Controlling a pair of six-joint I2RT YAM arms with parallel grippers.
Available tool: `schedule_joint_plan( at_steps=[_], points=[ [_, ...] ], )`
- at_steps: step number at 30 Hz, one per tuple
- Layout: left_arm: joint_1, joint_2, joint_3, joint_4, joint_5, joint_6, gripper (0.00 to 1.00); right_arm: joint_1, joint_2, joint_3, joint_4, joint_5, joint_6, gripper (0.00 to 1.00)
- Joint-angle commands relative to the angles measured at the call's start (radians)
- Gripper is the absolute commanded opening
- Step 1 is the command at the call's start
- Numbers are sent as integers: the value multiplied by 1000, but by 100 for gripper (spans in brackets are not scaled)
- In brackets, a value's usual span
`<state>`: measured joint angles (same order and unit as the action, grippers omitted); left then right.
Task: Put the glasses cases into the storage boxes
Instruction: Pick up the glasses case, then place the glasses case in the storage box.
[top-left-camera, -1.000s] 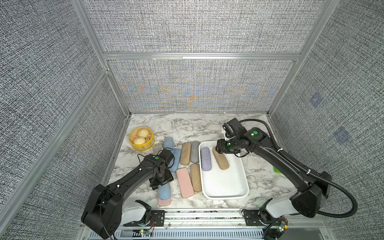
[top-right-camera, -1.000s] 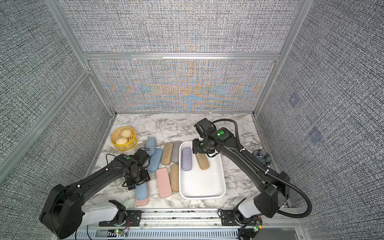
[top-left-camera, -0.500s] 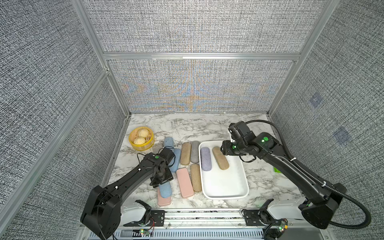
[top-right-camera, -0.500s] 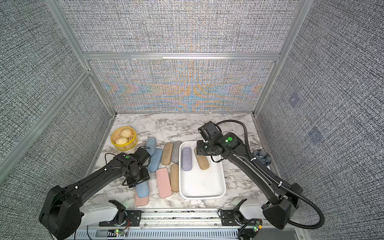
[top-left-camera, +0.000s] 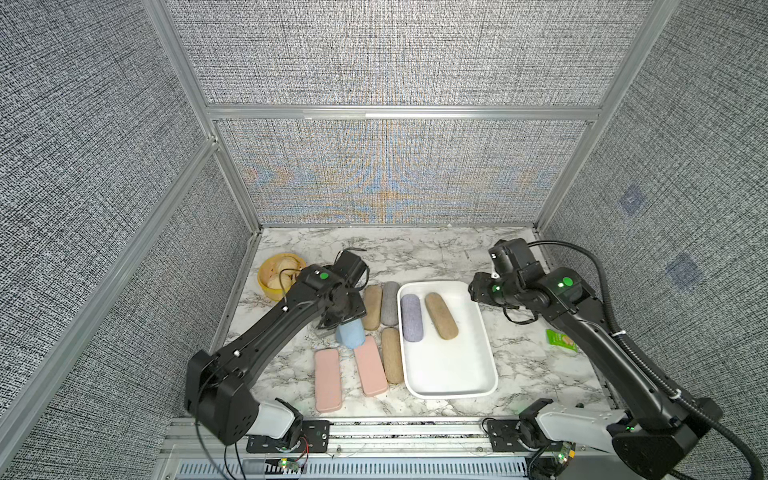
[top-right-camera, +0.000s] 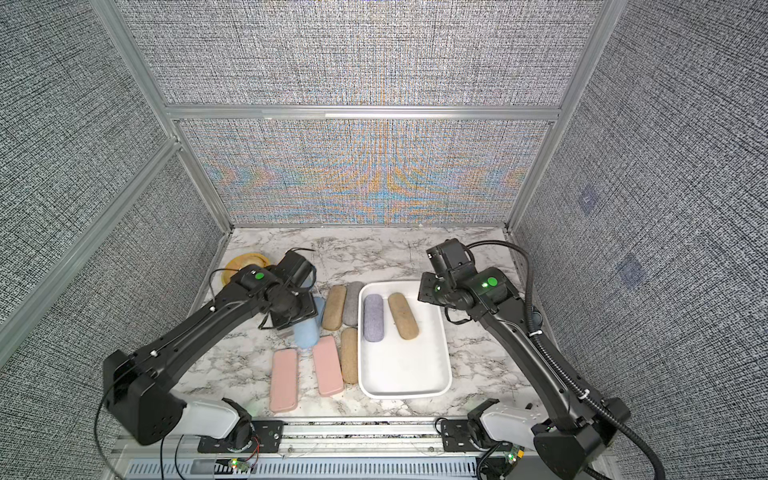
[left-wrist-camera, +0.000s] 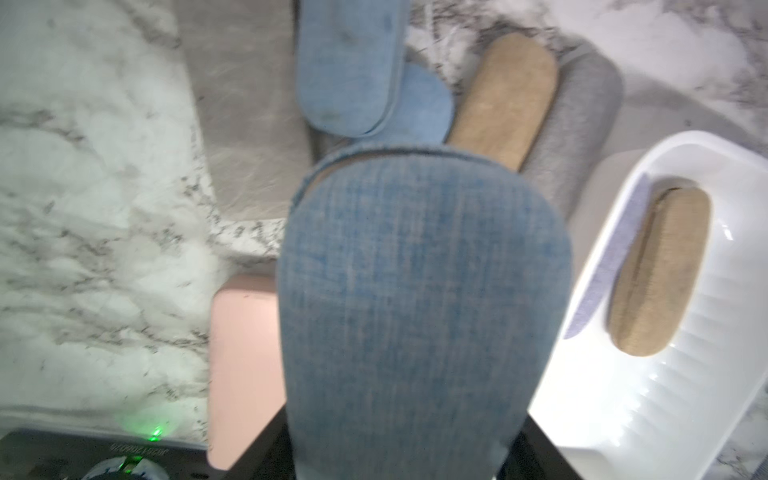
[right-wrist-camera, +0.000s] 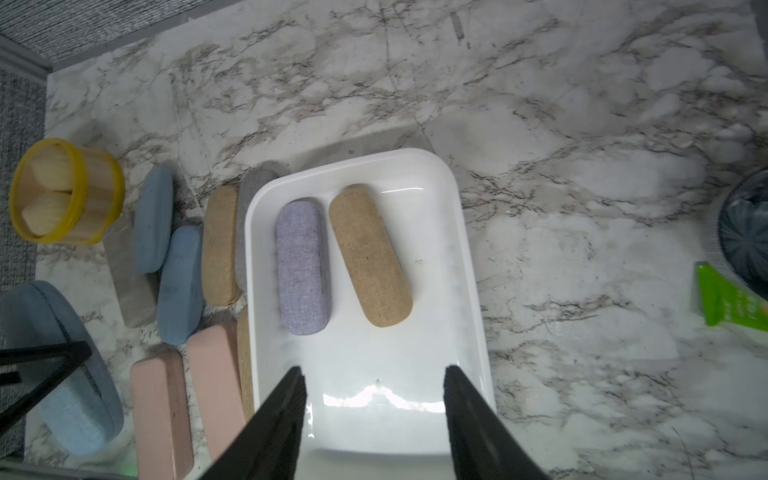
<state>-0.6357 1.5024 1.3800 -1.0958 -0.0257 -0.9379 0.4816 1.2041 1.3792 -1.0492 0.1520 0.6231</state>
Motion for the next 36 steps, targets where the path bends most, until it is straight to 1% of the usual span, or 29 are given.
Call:
schedule_joint_plan(
  at_steps=[1, 4, 9, 12, 15, 23, 25, 30, 36],
  points=[
    [-48, 137, 157, 30, 22, 44, 57, -44, -33, -26, -61, -2, 22, 55],
    [-101, 308, 348, 31, 55, 55, 57, -88, -65, -49, -98, 0, 35, 55],
    [-177, 591, 675, 24, 144, 46, 57, -147, -131, -86, -148, -6, 37, 55],
    [-210, 725, 833, 37, 210, 42, 57, -170, -169, -112, -173, -8, 38, 55],
    [-228, 825, 933, 67, 287, 38, 57, -183, -202, -137, -199, -9, 45, 55],
    [-242, 912, 894, 289, 489, -2, 57, -209, -261, -194, -216, -27, 61, 55],
    [-242, 930, 893, 319, 513, -12, 57, -210, -265, -200, -208, -39, 64, 55],
    [-242, 948, 895, 337, 499, -41, 57, -210, -257, -198, -199, -68, 61, 55],
    [-242, 976, 903, 287, 471, -69, 57, -210, -253, -153, -216, -68, 47, 55]
  ],
)
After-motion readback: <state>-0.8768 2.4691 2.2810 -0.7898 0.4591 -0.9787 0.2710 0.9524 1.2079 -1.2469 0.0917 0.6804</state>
